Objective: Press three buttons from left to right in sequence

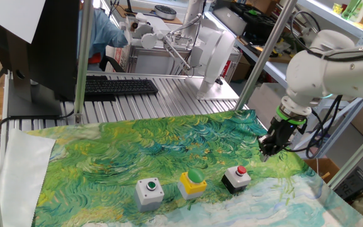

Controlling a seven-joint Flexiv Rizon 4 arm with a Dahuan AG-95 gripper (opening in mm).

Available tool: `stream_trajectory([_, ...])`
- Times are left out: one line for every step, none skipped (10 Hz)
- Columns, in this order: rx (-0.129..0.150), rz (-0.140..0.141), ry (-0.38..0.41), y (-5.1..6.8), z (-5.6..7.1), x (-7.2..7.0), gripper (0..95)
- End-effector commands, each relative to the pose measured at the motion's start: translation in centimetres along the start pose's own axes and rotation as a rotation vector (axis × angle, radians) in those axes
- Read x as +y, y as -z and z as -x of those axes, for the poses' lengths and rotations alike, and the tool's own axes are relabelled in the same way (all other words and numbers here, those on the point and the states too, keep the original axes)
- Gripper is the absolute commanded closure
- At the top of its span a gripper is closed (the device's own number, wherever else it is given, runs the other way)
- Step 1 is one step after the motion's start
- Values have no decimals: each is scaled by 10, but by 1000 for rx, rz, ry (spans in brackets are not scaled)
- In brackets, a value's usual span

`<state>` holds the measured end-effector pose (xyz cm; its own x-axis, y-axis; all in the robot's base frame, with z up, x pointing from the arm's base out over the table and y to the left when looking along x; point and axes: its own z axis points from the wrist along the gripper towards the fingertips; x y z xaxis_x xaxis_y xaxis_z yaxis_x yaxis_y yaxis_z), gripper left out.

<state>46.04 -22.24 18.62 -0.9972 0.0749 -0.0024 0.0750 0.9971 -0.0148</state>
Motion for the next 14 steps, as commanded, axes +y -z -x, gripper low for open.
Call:
stream_trajectory([0, 8, -28, 0, 0, 0, 950])
stream_trajectory([1, 24, -46, -1, 0, 0, 950])
stream_trajectory([2, 58, -71, -4, 1, 2, 950])
stream_trajectory([2, 67, -74, -6, 2, 3, 950])
stream_trajectory([-1, 43, -68, -7, 2, 3, 950])
stream_trajectory([-3, 19, -64, -6, 4, 4, 950])
stream_trajectory([-3, 1, -63, -6, 6, 5, 950])
stream_trajectory([-2, -1, -70, -4, 9, 6, 950])
stream_trajectory([-2, 0, -76, -4, 9, 6, 950])
stream_trajectory([-2, 6, -81, -4, 9, 6, 950])
stream_trajectory([-3, 10, -87, -4, 9, 6, 950])
stream_trajectory([-5, 13, -90, -4, 9, 6, 950])
stream_trajectory([-6, 14, -91, -4, 10, 7, 950])
stream_trajectory([-4, 14, -82, -4, 11, 7, 950])
